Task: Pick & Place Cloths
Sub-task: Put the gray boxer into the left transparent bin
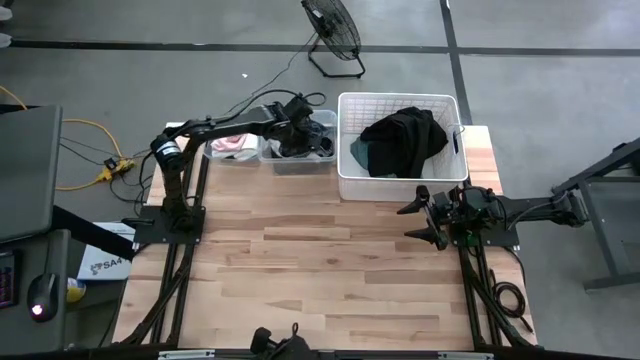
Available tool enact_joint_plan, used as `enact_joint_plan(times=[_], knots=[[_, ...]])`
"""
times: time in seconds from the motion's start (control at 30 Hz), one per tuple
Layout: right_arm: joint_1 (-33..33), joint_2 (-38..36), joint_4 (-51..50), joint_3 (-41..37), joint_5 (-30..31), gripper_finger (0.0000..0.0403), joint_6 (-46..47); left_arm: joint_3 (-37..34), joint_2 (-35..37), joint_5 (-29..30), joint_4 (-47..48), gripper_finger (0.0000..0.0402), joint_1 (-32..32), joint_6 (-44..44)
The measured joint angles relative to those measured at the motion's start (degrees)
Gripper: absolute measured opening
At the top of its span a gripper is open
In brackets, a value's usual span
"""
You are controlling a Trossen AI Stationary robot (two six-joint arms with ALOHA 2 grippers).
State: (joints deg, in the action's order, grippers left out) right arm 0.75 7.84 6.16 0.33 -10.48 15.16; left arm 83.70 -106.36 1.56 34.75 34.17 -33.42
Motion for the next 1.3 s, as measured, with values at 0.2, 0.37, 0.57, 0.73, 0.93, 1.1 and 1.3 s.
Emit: enact_joint_plan(times=[0.2,0.37,0.57,0.73,0.93,1.1,1.3], knots=[[0.0,-0.02,-0.01,0.0,0.0,0.0318,0.0,0.04,-2.08,-0.36,-1.23,0.0025,-0.04,-0.54],[0.01,-0.01,-0.01,0.01,0.0,0.0318,0.0,0.04,-2.48,-0.61,-1.29,0.0025,-0.02,-0.56],[0.0,-0.01,0.0,0.0,0.0,0.0318,0.0,-0.02,-2.55,-0.59,-1.58,0.0025,-0.02,-0.56],[0.0,-0.01,-0.01,-0.02,0.0,0.0318,0.0,-0.09,-2.59,-0.59,-2.34,0.0027,-0.04,-0.15],[-0.02,-0.02,-0.01,0.01,0.01,0.0318,0.0,-0.15,-1.54,-0.77,-2.96,0.0136,-0.04,2.05],[-0.01,-0.02,-0.01,0.01,0.01,0.0318,0.0,-0.21,0.6,-0.94,-2.69,0.024,-0.09,3.28],[0.01,0.0,-0.01,0.01,0.02,0.0318,0.0,-0.24,4.64,-0.76,-2.24,0.0292,-0.04,6.22]])
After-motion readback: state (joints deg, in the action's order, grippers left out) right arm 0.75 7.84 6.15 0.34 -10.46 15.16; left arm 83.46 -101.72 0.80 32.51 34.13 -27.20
